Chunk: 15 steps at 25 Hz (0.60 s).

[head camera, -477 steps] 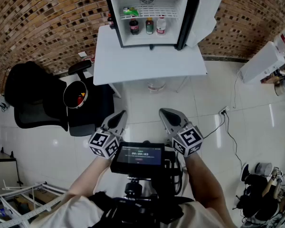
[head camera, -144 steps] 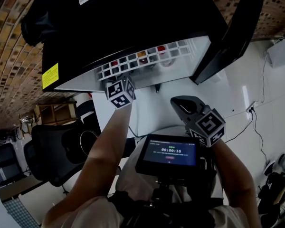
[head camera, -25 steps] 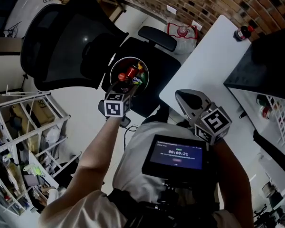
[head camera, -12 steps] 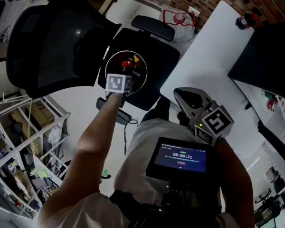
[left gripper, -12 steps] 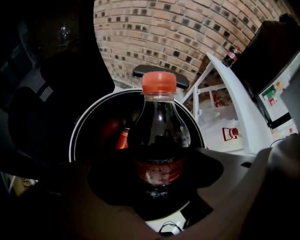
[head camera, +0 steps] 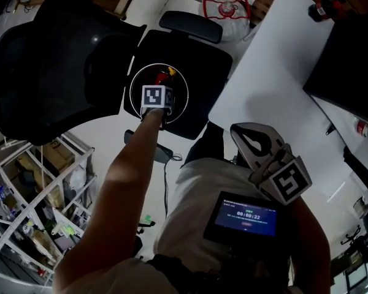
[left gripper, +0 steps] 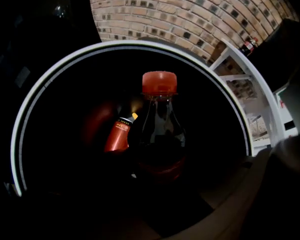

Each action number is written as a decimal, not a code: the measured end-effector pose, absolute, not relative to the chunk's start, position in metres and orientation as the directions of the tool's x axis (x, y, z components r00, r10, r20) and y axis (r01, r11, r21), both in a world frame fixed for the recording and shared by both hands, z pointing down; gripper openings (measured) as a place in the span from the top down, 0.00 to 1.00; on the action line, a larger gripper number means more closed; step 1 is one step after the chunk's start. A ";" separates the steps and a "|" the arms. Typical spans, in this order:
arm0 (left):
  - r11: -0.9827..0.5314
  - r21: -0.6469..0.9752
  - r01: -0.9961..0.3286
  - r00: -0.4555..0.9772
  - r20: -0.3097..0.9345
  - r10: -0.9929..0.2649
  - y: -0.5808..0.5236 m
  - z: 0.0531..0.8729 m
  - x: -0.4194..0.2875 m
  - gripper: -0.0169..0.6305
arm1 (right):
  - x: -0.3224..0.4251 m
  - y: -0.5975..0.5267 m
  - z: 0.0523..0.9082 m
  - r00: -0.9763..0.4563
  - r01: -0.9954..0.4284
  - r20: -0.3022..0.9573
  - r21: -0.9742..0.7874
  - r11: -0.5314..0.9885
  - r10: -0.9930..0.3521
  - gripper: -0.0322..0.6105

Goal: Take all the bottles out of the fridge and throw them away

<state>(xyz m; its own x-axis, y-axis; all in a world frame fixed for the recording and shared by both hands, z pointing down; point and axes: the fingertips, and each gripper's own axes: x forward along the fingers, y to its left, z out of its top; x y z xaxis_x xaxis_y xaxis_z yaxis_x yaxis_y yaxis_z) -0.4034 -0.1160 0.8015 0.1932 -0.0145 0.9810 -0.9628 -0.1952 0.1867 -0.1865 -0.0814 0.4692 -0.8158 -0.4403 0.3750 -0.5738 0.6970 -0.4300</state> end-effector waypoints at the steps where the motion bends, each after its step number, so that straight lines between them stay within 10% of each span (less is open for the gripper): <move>1: -0.173 0.193 -0.966 0.194 0.981 0.014 -0.112 0.811 -0.402 0.47 | -0.184 -0.082 0.470 -0.810 -0.583 0.378 -0.433 0.688 -0.449 0.95; 15: -0.055 0.182 -0.982 0.178 0.981 0.077 -0.111 0.872 -0.407 0.47 | -0.165 -0.076 0.514 -0.776 -0.625 0.459 -0.471 0.622 -0.432 0.95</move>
